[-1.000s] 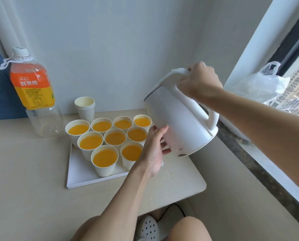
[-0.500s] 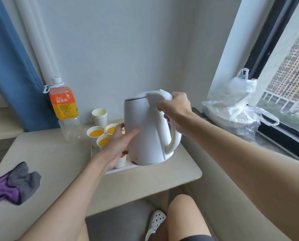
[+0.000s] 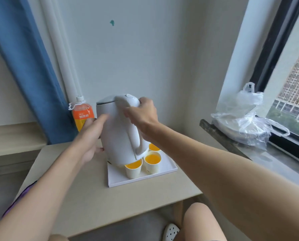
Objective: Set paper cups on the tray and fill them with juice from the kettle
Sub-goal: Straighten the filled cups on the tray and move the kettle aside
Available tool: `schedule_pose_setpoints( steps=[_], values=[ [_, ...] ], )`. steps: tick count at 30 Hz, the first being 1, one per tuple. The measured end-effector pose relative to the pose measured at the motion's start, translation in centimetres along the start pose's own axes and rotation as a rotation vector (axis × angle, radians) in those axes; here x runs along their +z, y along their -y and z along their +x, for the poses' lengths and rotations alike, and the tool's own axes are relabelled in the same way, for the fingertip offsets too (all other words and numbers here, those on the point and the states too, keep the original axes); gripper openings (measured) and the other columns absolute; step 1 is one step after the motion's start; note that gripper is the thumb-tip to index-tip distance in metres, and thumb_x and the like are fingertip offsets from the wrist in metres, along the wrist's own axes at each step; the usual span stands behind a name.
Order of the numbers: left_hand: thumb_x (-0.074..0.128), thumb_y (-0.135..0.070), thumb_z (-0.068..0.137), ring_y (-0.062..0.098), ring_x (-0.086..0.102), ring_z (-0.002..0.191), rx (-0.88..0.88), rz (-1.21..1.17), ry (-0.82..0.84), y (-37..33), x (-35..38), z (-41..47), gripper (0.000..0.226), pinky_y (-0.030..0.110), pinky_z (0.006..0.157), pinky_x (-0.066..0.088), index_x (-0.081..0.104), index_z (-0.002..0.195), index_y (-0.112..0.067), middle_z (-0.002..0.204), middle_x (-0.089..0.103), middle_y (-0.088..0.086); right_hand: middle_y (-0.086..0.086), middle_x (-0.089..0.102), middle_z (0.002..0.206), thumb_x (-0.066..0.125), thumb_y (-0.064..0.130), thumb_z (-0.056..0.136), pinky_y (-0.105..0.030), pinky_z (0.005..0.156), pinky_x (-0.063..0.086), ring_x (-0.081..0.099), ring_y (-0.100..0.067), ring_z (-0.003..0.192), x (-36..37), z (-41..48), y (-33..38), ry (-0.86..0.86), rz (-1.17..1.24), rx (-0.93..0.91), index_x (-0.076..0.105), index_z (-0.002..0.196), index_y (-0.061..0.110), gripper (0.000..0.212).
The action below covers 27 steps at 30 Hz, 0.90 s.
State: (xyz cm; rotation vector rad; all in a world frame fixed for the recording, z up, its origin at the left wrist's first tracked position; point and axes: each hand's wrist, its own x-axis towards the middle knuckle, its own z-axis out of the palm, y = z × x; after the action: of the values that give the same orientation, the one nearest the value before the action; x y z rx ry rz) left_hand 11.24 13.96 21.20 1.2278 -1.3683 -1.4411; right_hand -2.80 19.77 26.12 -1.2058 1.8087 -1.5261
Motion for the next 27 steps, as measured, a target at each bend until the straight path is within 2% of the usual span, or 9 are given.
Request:
schedule_pose_setpoints(
  steps=[3,7,9,11,14,16,20,24,27],
  values=[
    [0.054,-0.050,0.101,0.020,0.059,0.095,-0.008,-0.015,-0.028,0.0,-3.1,0.6,0.025,0.050,0.090,0.047,0.060,0.117,-0.030,0.106,0.065,-0.005,-0.006,0.053,0.063,0.065,0.019,0.070,-0.022,0.050,0.037,0.048,-0.022,0.057,2.9,0.8,1.3,0.143,0.025,0.064,0.057,0.070,0.009,0.012],
    [0.053,-0.047,0.103,0.022,0.058,0.093,-0.030,-0.005,-0.055,0.6,-7.9,1.5,0.027,0.044,0.085,0.046,0.062,0.111,-0.023,0.107,0.066,0.002,-0.005,0.053,0.059,0.068,0.007,0.077,-0.021,0.049,0.035,0.048,-0.020,0.054,7.6,2.2,1.6,0.226,0.021,0.113,0.061,0.070,0.006,0.009],
    [0.053,-0.048,0.103,0.021,0.057,0.103,-0.047,0.024,-0.109,1.4,-10.6,2.3,0.022,0.048,0.091,0.043,0.056,0.110,-0.027,0.116,0.065,-0.002,-0.006,0.057,0.064,0.070,0.006,0.076,-0.023,0.054,0.040,0.053,-0.021,0.059,10.8,2.7,1.2,0.274,0.041,0.115,0.066,0.079,0.003,0.006],
    [0.051,-0.050,0.102,0.020,0.054,0.114,-0.084,0.070,-0.162,1.9,-13.0,3.1,0.027,0.054,0.102,0.039,0.052,0.121,-0.031,0.124,0.060,-0.006,-0.009,0.064,0.076,0.073,0.003,0.075,-0.027,0.061,0.047,0.060,-0.024,0.069,13.8,3.1,0.7,0.314,0.072,0.124,0.068,0.095,0.001,0.021],
    [0.049,-0.048,0.103,0.014,0.052,0.097,-0.179,0.088,-0.233,2.5,-16.3,4.3,0.023,0.044,0.094,0.040,0.050,0.119,-0.033,0.107,0.057,-0.009,-0.011,0.070,0.095,0.077,0.010,0.078,-0.032,0.074,0.053,0.066,-0.027,0.086,18.8,3.1,-0.4,0.360,0.121,0.116,0.066,0.107,0.006,0.031],
    [0.050,-0.050,0.103,0.014,0.051,0.092,-0.231,0.089,-0.253,3.1,-18.0,4.9,0.026,0.037,0.083,0.042,0.051,0.122,-0.033,0.104,0.057,-0.008,-0.007,0.070,0.095,0.077,0.014,0.081,-0.032,0.074,0.051,0.065,-0.024,0.087,21.6,3.0,-1.3,0.378,0.156,0.103,0.066,0.103,0.010,0.025],
    [0.052,-0.053,0.102,0.018,0.057,0.103,-0.279,0.026,-0.264,5.2,-20.8,6.7,0.032,0.050,0.105,0.047,0.053,0.129,-0.035,0.115,0.059,-0.007,0.001,0.071,0.091,0.078,0.022,0.082,-0.038,0.083,0.055,0.066,-0.021,0.091,26.8,3.4,-4.0,0.412,0.169,0.101,0.063,0.095,0.021,0.019],
    [0.054,-0.059,0.100,0.014,0.056,0.104,-0.275,-0.019,-0.270,7.3,-21.7,9.0,0.042,0.048,0.100,0.043,0.049,0.137,-0.039,0.119,0.060,-0.014,0.005,0.069,0.090,0.074,0.026,0.082,-0.046,0.091,0.053,0.065,-0.022,0.094,30.4,4.0,-6.1,0.383,0.094,0.078,0.058,0.084,0.028,0.017],
    [0.058,-0.064,0.096,0.018,0.054,0.111,-0.268,-0.046,-0.307,8.3,-21.6,11.1,0.050,0.053,0.109,0.041,0.048,0.139,-0.041,0.118,0.058,-0.017,0.003,0.069,0.090,0.070,0.024,0.084,-0.047,0.091,0.053,0.065,-0.023,0.093,31.9,4.7,-7.3,0.377,0.073,0.059,0.056,0.082,0.031,0.016]
  ],
)
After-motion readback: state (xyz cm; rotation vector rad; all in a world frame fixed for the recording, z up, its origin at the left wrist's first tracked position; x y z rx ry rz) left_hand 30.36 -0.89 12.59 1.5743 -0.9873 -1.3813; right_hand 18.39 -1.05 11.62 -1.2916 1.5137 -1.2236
